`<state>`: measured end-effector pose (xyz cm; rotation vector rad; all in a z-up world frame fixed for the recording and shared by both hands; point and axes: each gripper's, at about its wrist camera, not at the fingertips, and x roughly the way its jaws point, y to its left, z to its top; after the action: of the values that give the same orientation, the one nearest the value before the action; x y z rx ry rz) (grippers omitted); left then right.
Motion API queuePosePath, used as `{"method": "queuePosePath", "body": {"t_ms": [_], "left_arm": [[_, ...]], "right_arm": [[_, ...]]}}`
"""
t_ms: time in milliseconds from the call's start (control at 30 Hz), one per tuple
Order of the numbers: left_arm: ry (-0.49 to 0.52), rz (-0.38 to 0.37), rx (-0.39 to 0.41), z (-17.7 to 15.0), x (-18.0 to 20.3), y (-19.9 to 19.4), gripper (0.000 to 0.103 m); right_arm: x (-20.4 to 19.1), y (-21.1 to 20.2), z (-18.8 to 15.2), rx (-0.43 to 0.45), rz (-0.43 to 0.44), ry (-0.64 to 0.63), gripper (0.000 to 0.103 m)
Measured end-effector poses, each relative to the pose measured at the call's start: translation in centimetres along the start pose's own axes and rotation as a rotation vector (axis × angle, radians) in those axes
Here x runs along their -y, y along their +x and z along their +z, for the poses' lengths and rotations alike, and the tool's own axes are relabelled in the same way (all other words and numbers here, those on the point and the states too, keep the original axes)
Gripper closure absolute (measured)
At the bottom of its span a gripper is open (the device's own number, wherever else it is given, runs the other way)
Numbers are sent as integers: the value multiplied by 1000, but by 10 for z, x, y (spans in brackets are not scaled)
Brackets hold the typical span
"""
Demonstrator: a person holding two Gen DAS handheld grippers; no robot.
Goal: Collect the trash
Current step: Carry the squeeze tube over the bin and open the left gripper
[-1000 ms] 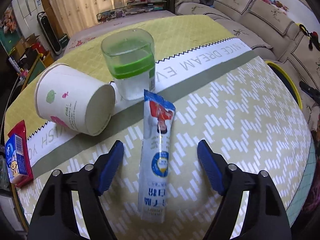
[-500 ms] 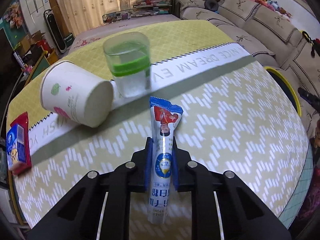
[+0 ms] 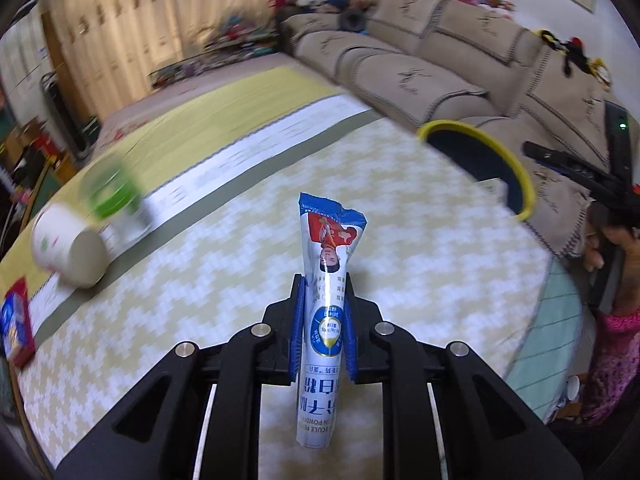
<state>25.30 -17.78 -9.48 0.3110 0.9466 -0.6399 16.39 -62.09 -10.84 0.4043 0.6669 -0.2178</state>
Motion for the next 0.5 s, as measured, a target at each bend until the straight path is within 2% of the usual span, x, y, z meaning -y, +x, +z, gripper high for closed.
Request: {"method": "queuePosePath", "body": {"t_ms": [200,333,500], "left_arm": [[82,-85,24,45,62,20,86],[118,-146,18,84,106,51,86],[167,-187,2,125,162,94,86]], "right_arm": [[33,-18,7,44,-36,46,45],[50,-23,9,57,-58,69,42],[73,-24,11,55,-59,109,42]]}}
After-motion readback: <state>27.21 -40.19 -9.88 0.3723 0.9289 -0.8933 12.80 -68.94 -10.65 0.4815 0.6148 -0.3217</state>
